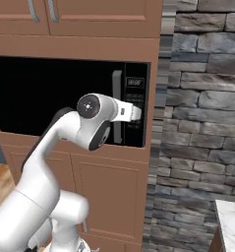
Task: Place the sponge inside the microwave to prepare for sanitizing.
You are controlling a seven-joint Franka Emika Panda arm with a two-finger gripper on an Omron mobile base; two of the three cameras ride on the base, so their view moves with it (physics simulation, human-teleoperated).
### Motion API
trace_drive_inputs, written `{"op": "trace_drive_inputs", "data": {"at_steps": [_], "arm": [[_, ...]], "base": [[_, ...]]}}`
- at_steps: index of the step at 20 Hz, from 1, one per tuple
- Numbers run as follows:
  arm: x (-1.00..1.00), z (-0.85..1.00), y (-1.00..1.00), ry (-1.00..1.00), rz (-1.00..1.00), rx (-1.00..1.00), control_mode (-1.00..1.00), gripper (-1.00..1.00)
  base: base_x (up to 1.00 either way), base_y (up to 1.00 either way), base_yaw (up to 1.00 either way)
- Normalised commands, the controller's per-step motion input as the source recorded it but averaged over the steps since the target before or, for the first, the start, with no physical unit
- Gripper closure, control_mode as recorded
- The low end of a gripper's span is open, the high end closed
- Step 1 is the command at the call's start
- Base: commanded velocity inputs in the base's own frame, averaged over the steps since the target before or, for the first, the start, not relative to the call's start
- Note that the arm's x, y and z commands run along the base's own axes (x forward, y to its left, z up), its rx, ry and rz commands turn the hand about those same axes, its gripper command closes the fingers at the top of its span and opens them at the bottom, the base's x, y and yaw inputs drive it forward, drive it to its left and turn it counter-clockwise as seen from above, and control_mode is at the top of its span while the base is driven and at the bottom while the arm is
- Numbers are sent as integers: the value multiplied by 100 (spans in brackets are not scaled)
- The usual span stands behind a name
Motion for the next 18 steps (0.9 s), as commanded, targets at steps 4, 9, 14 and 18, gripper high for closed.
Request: {"op": "trace_drive_inputs", "data": {"at_steps": [4, 9, 14, 18], "arm": [[-52, 0, -1, 0, -13, 0, -100, 100], [-97, 0, 0, -18, -10, 0, -100, 100], [-100, -26, 8, -7, -30, 0, -100, 100], [-93, -28, 33, 0, -51, -8, -100, 100]], "base": [[0, 0, 0], [0, 0, 0], [0, 0, 0], [0, 0, 0]]}}
